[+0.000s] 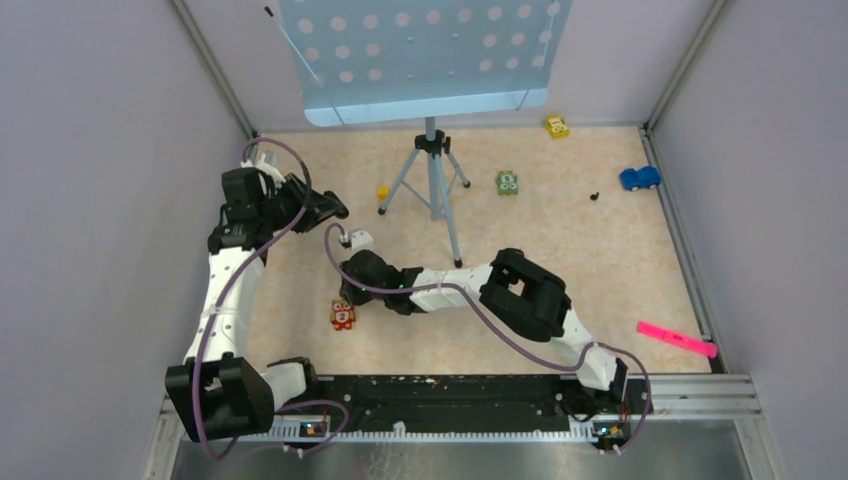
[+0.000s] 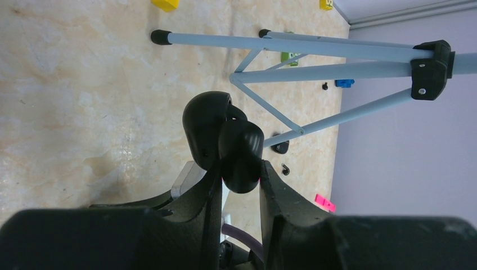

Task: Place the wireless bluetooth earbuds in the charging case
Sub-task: Pick up the left earbud from the corner of the board, then place the left earbud at the center of the board.

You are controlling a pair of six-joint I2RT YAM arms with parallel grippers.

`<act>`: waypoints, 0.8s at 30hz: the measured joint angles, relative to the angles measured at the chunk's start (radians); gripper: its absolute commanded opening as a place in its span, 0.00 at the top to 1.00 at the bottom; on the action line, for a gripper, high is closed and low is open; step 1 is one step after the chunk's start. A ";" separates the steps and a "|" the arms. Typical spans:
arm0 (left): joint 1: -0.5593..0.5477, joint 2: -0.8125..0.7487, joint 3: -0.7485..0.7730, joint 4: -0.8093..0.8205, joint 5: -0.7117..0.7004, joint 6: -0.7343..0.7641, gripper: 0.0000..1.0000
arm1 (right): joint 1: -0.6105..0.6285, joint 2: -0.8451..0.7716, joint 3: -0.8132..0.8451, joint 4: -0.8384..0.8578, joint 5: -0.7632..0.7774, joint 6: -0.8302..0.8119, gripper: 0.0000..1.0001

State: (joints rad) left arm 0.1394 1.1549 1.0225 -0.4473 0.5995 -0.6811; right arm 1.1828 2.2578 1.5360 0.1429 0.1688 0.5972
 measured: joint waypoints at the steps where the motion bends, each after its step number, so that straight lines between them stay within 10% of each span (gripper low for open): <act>1: 0.000 0.000 -0.002 0.002 0.004 -0.001 1.00 | 0.000 -0.004 -0.005 0.004 0.003 0.000 0.91; 24: 0.002 0.000 -0.074 0.066 0.091 -0.013 1.00 | 0.000 -0.380 -0.422 0.051 0.104 0.035 1.00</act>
State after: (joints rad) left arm 0.1410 1.1549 0.9485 -0.3813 0.6903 -0.6941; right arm 1.1828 1.8774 1.1137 0.1936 0.2729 0.6327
